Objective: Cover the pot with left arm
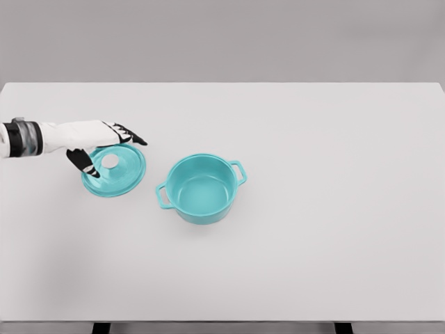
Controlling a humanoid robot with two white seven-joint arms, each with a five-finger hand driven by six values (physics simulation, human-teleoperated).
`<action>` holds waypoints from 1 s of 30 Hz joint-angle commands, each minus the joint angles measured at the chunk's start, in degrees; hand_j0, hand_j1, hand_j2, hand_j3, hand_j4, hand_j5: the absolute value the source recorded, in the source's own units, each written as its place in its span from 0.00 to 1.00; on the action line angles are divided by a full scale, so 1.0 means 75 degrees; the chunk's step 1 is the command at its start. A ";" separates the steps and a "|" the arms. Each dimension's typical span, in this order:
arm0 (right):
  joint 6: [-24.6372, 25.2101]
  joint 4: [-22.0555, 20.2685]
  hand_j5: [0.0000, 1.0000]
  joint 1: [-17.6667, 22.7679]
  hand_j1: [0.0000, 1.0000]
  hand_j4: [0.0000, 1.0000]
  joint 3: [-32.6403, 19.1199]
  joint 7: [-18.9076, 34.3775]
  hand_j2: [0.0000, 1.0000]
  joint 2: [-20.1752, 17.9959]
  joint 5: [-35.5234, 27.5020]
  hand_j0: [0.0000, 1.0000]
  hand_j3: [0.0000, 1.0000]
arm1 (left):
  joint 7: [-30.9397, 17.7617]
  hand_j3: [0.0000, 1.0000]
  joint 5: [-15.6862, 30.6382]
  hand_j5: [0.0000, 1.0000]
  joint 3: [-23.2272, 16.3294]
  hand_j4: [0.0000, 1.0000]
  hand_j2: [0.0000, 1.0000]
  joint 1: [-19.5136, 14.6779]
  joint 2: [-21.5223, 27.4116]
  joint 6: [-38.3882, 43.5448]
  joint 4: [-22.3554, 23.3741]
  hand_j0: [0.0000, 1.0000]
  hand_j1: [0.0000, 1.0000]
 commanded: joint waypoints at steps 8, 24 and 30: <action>0.0002 -0.0006 1.00 0.0000 1.00 1.00 -0.0001 0.0003 1.00 -0.0001 0.0004 1.00 1.00 | -0.0006 1.00 0.0026 1.00 -0.0031 1.00 1.00 -0.0059 -0.0025 0.0016 0.0199 1.00 1.00; -0.0010 -0.0006 1.00 0.0000 1.00 1.00 -0.0001 0.0003 1.00 -0.0001 0.0004 1.00 1.00 | 0.0006 0.89 0.0097 0.89 -0.0301 0.89 0.89 -0.0188 0.0057 0.0016 0.0211 0.89 0.89; -0.0010 -0.0006 1.00 0.0000 1.00 1.00 -0.0001 0.0003 1.00 -0.0001 0.0004 1.00 1.00 | 0.0006 0.86 0.0097 0.86 -0.0313 0.86 0.86 -0.0188 0.0034 0.0016 0.0363 0.86 0.86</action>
